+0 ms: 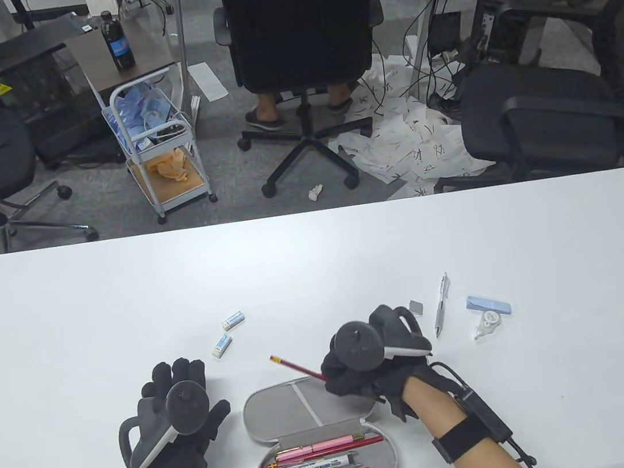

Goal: Pack double-layer zippered pencil case

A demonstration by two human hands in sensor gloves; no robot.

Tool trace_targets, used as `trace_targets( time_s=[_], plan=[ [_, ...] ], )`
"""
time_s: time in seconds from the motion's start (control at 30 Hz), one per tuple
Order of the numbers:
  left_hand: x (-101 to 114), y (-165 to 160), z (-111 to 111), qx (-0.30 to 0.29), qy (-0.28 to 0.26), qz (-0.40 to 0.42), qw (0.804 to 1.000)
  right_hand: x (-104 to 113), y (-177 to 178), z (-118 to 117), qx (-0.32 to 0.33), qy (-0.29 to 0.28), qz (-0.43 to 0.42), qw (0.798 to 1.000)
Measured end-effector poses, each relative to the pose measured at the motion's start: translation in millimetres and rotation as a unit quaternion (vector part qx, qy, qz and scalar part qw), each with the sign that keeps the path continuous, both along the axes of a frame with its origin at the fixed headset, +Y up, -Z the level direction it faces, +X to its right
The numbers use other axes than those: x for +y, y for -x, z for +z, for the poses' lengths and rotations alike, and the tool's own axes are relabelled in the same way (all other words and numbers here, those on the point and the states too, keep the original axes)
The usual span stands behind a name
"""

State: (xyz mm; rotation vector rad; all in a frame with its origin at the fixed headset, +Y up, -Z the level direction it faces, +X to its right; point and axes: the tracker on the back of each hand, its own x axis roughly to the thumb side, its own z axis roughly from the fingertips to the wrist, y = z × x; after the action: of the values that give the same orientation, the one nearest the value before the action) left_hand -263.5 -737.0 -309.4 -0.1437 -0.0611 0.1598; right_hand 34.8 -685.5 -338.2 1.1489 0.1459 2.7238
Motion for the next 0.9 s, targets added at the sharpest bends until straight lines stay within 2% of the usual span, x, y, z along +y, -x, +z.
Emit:
trace_targets(
  time_s=[0.13, 0.23, 0.5, 0.63, 0.73, 0.8, 0.83, 0.9],
  plan=[
    [0.6, -0.7, 0.7, -0.001, -0.003, -0.005, 1.0, -16.4, 16.5, 37.7, 0.066, -0.018, 0.049, 0.996],
    [0.9, -0.4, 1.2, -0.001, -0.006, -0.007, 1.0, -26.2, 23.2, 55.9, 0.095, -0.052, 0.099, 0.989],
    [1.1, 0.1, 2.7, 0.002, -0.003, -0.013, 1.0, -42.5, 36.4, 69.0, 0.118, -0.075, 0.145, 0.979],
    [1.8, 0.3, 2.8, -0.001, -0.007, -0.013, 1.0, -44.0, 37.4, 70.8, 0.116, -0.087, 0.11, 0.983],
    [3.3, 0.5, 3.2, -0.001, -0.012, -0.012, 1.0, -29.8, 26.7, 59.8, 0.067, -0.099, 0.043, 0.992],
    [2.7, -0.2, 2.8, -0.004, -0.012, -0.009, 1.0, -14.3, 7.5, 39.8, 0.01, -0.07, -0.028, 0.997],
    [2.0, -1.1, 2.6, -0.006, -0.01, -0.01, 1.0, -6.6, -6.6, 26.6, -0.039, -0.065, -0.069, 0.995],
    [1.6, -2.7, 2.6, -0.008, -0.008, -0.014, 1.0, 3.6, -33.3, 3.5, -0.132, -0.095, -0.099, 0.982]
  ],
)
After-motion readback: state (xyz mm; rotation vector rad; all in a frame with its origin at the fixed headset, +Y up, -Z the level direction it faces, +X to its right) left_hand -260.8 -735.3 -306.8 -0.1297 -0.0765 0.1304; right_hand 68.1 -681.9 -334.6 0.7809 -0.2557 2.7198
